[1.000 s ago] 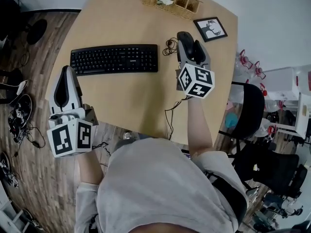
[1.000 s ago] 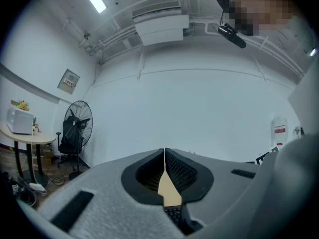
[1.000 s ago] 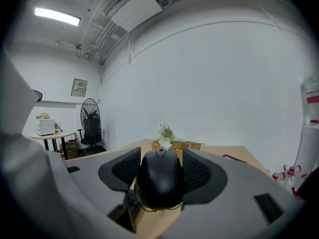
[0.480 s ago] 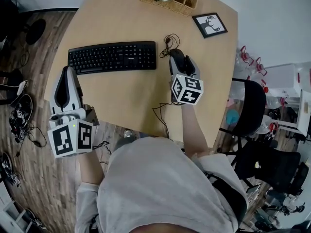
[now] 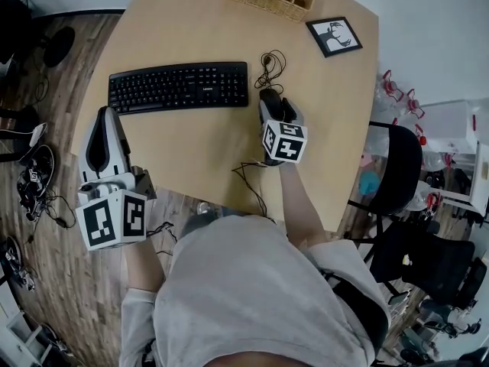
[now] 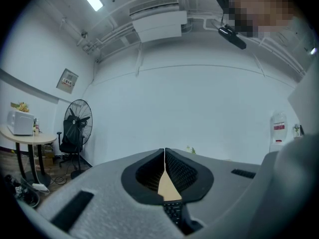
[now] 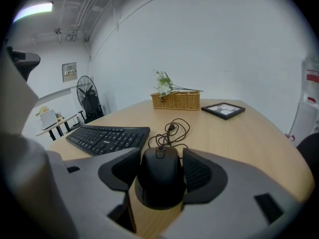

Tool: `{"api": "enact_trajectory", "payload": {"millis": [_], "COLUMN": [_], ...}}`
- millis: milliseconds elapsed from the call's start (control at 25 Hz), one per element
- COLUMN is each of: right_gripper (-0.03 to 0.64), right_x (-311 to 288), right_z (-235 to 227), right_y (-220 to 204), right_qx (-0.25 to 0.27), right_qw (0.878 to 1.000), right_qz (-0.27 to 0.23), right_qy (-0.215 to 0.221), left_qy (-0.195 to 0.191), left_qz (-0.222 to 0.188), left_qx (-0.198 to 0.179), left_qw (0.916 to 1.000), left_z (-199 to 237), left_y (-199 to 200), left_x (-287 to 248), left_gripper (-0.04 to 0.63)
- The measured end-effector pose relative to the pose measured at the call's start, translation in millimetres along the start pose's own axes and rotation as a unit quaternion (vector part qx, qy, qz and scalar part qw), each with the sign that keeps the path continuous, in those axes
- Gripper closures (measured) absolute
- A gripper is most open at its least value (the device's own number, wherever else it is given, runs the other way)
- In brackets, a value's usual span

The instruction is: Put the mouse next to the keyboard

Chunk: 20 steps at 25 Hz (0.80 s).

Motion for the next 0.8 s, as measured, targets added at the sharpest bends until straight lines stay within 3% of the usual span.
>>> {"api": "enact_trajectory", "payload": {"millis": [400,800], "right_gripper": [0.356,0.356], "right_x": [-19,-24], "right_z": [3,7], "right_y": [-26,-28], "right_qx": [0.004,0.020], "right_qw": [0.998,0.997], "right_qz": [0.055,0.069], "right_qy": [-0.015,-0.013], "left_qy": [0.010,0.023], "left_qz": [0.005,0.001], "left_qx": [0.000,-0.004], "left_qw": [0.9999,0.9997], "left_z": [5,11], "left_y": [-5,-6], "left_x": [5,18], "left_gripper": [0.582,0.583]}}
Point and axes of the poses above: the fingertips, and each gripper's own axes: x backward along the fingers, z to its left, y out of its top, the point moved 3 cm from there along x, backward along the fingers, and after that the axes turned 14 degrees about z, right-handed, at the moved point
